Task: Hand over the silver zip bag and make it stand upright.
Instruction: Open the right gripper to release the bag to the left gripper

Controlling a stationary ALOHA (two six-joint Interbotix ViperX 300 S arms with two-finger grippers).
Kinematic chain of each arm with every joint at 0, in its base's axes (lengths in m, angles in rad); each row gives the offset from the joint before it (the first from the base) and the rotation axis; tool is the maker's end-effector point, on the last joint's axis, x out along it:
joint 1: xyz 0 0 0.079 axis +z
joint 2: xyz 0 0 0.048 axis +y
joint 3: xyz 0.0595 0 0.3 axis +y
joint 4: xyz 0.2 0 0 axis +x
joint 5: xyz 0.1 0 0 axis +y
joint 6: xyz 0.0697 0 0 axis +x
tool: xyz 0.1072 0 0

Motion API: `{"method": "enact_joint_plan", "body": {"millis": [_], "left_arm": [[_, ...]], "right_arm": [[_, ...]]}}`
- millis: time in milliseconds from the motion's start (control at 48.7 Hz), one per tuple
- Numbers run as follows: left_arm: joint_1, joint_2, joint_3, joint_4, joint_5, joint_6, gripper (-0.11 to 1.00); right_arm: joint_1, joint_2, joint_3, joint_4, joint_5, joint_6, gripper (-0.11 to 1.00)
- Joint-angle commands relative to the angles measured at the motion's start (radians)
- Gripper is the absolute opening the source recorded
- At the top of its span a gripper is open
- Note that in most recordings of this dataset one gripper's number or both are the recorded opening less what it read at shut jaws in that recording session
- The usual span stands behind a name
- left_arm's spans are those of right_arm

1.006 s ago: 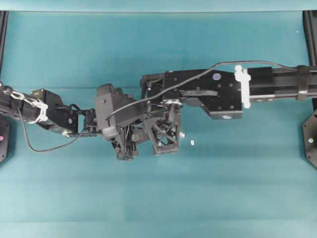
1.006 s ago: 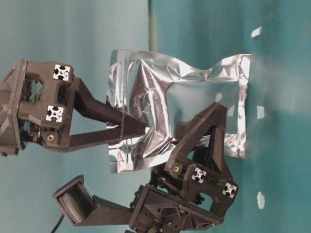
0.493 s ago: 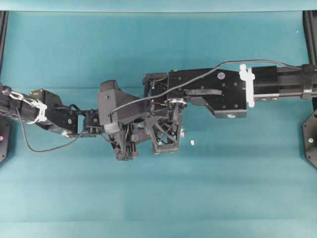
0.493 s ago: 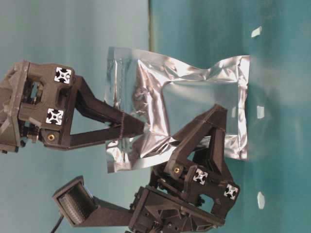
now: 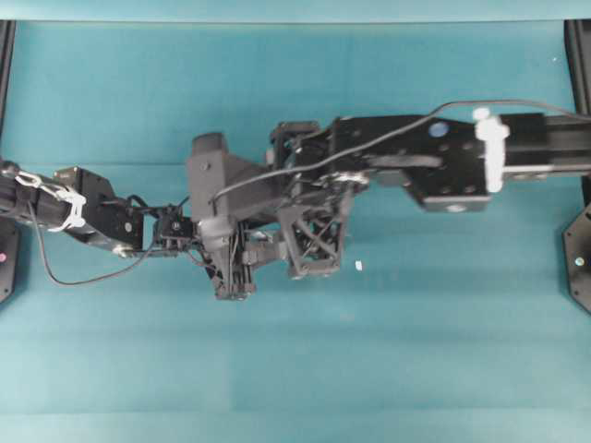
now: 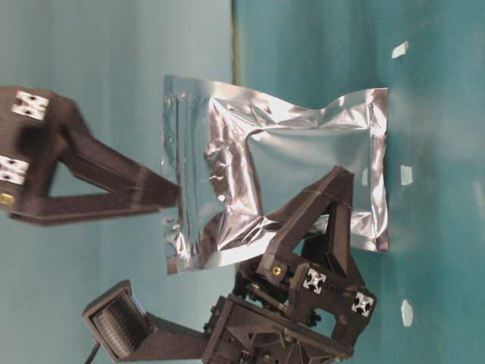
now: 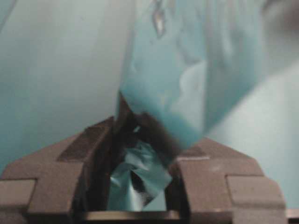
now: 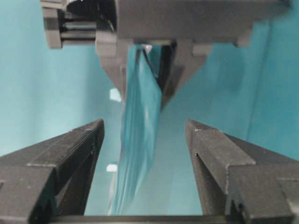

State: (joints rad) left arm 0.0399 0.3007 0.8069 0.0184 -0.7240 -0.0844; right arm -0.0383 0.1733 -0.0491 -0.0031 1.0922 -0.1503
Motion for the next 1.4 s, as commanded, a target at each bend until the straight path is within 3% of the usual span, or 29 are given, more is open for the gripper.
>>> {"method": "enact_joint_plan", "body": {"millis": [0,246,493,800,1088,1375], "left_arm": [[-0.012,-0.014,0.002,0.002,-0.005,0.0,0.27],[-0.017,-0.018,0.006,0.002,-0.005,0.002,0.24],[-0.017,-0.023,0.006,0.002,-0.006,0.005,0.24],[-0.014,-0.029,-0.002,0.002,-0.003,0.054,0.24],[-0.012,-0.035,-0.002,0.002,-0.003,0.057,0.24],[-0.014,-0.038,-0.003,0.002,-0.002,0.057,0.24]], "right_arm": [[-0.012,-0.083,0.017,-0.002,-0.006,0.028,0.83],[-0.026,-0.216,0.153,-0.002,-0.11,0.083,0.83],[-0.028,-0.391,0.367,-0.002,-0.379,0.156,0.83],[-0.028,-0.598,0.604,-0.002,-0.647,0.169,0.83],[-0.028,-0.744,0.77,0.008,-0.782,0.202,0.83],[-0.026,-0.762,0.807,0.008,-0.818,0.241,0.83]]}}
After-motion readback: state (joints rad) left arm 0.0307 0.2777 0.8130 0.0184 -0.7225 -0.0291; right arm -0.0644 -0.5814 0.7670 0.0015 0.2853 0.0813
